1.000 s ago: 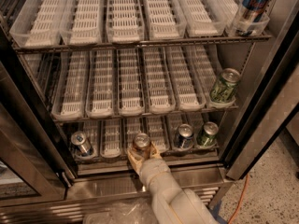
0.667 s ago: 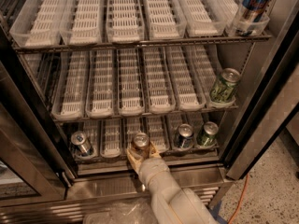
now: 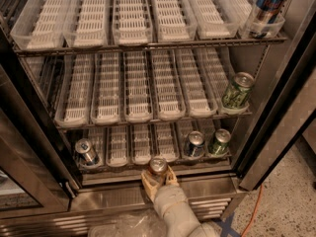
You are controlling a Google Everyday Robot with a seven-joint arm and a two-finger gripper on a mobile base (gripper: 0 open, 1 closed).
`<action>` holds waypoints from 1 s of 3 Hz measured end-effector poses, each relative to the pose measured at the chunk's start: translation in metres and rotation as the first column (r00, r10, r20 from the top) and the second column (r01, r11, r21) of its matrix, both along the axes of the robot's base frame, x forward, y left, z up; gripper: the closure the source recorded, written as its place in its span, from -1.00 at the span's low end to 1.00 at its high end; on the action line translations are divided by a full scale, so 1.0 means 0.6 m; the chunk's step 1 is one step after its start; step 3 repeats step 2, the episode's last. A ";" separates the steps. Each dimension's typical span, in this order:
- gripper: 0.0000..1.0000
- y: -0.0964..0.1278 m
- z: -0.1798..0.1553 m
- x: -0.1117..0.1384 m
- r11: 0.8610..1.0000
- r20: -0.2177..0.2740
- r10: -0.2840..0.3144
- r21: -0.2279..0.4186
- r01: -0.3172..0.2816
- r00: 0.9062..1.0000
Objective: Pick orange can from bottom shelf of fridge
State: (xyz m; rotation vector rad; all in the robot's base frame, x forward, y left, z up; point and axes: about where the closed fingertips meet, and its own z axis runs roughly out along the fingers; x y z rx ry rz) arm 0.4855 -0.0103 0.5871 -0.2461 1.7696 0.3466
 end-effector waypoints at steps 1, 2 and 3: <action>1.00 -0.007 -0.006 -0.005 1.000 -0.009 -0.002 0.022 0.002 1.000; 1.00 -0.007 -0.006 -0.005 1.000 -0.009 -0.002 0.022 0.002 1.000; 1.00 -0.007 -0.006 -0.005 1.000 -0.009 -0.002 0.022 0.002 1.000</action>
Offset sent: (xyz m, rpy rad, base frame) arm -0.0063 -0.0118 -0.0067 0.0493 0.0190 -0.0084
